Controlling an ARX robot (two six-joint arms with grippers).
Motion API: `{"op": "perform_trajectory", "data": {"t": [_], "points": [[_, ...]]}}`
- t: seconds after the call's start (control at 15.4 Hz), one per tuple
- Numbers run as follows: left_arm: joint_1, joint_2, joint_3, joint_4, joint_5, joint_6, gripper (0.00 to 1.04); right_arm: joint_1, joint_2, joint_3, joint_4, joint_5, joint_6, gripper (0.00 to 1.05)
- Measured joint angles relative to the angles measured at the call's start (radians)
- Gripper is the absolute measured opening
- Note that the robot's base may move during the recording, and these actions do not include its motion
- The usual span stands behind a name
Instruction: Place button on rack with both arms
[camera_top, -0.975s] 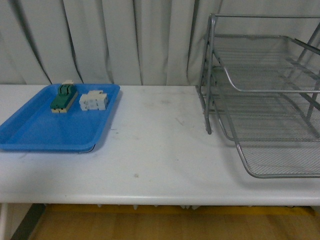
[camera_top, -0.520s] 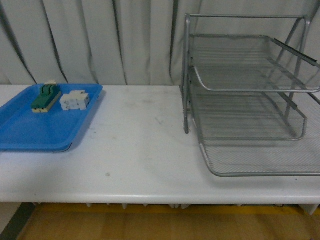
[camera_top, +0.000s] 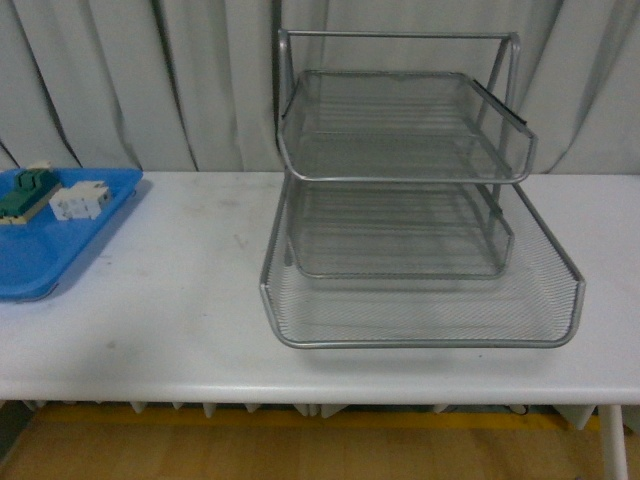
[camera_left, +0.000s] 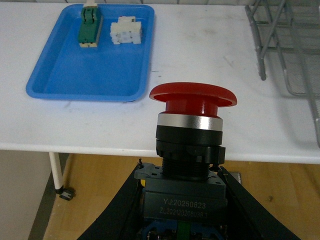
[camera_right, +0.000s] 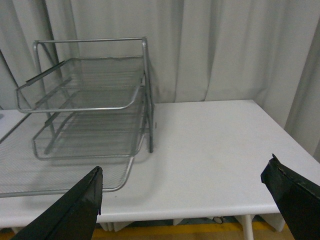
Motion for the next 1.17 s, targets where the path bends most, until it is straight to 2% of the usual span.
{"op": "perform_trajectory", "data": {"t": [0.13, 0.2, 0.26, 0.39, 0.52, 0.59, 0.65, 0.85, 1.17], "points": [[0.0, 0.005, -0.001, 0.0, 0.001, 0.0, 0.36, 0.0, 0.0, 0.0, 0.003, 0.001, 0.0, 0.98], [-0.018, -0.02, -0.048, 0.153, 0.021, 0.042, 0.36, 0.0, 0.0, 0.0, -0.002, 0.003, 0.0, 0.98], [-0.113, -0.035, -0.102, 0.267, -0.027, 0.128, 0.36, 0.0, 0.0, 0.0, 0.001, 0.003, 0.0, 0.98], [-0.311, 0.105, -0.073, 0.376, -0.081, 0.185, 0.36, 0.0, 0.0, 0.0, 0.0, 0.002, 0.0, 0.98], [-0.411, 0.232, -0.03, 0.438, -0.063, 0.183, 0.36, 0.0, 0.0, 0.0, 0.0, 0.002, 0.0, 0.98], [-0.483, 0.36, 0.024, 0.477, -0.007, 0.18, 0.36, 0.0, 0.0, 0.0, 0.0, 0.002, 0.0, 0.98], [-0.528, 0.494, 0.088, 0.524, 0.006, 0.179, 0.36, 0.0, 0.0, 0.0, 0.0, 0.002, 0.0, 0.98], [-0.557, 0.834, 0.28, 0.562, 0.02, 0.169, 0.36, 0.0, 0.0, 0.0, 0.0, 0.002, 0.0, 0.98], [-0.562, 1.164, 0.491, 0.502, 0.005, 0.148, 0.36, 0.0, 0.0, 0.0, 0.0, 0.002, 0.0, 0.98]]}}
